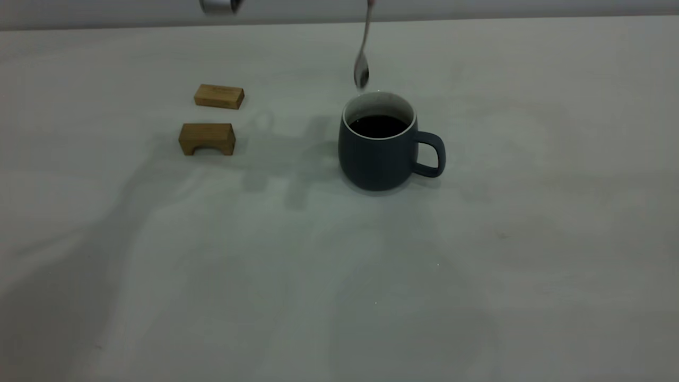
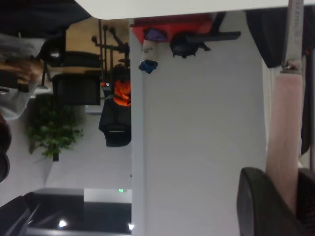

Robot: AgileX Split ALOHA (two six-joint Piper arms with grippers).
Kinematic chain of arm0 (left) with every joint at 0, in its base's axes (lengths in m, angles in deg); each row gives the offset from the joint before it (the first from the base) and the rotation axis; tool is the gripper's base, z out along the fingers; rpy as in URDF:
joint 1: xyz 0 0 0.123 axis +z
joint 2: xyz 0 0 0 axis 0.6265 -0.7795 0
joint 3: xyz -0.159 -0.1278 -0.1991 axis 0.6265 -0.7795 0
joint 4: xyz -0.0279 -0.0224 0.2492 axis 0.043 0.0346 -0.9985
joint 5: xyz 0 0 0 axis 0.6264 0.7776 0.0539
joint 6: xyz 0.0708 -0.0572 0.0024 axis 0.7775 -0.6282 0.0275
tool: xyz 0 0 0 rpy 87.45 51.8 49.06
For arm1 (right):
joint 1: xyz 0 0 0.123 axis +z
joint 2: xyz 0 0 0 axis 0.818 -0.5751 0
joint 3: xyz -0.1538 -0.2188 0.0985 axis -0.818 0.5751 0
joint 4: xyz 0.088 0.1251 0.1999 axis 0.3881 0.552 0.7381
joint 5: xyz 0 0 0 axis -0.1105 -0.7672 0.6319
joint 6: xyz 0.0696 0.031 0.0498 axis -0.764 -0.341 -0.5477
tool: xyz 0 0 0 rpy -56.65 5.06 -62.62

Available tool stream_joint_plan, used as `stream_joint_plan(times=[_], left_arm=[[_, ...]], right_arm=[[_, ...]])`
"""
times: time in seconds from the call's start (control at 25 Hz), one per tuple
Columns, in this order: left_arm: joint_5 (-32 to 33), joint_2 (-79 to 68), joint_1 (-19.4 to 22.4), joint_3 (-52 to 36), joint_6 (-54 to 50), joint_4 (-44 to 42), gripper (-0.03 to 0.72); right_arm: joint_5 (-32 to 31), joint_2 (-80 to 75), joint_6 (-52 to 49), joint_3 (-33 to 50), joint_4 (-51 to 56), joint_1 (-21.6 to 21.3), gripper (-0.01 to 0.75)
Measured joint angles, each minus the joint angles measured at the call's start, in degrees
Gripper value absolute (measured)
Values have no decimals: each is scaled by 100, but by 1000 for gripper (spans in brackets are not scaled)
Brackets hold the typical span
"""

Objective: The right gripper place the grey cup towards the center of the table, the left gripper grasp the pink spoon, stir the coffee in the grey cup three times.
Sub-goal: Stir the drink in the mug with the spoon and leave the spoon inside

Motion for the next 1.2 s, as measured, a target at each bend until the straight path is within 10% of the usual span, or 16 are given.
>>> stream_joint_plan(times=[0.88,1.2], left_arm=[[-731,-1200,-66,9,1917,1264,169],[-340,-1385,-172,9,1035,1605,169]], right_arm=[[0,0,0,0,0,0,238],[0,0,0,0,0,0,238]])
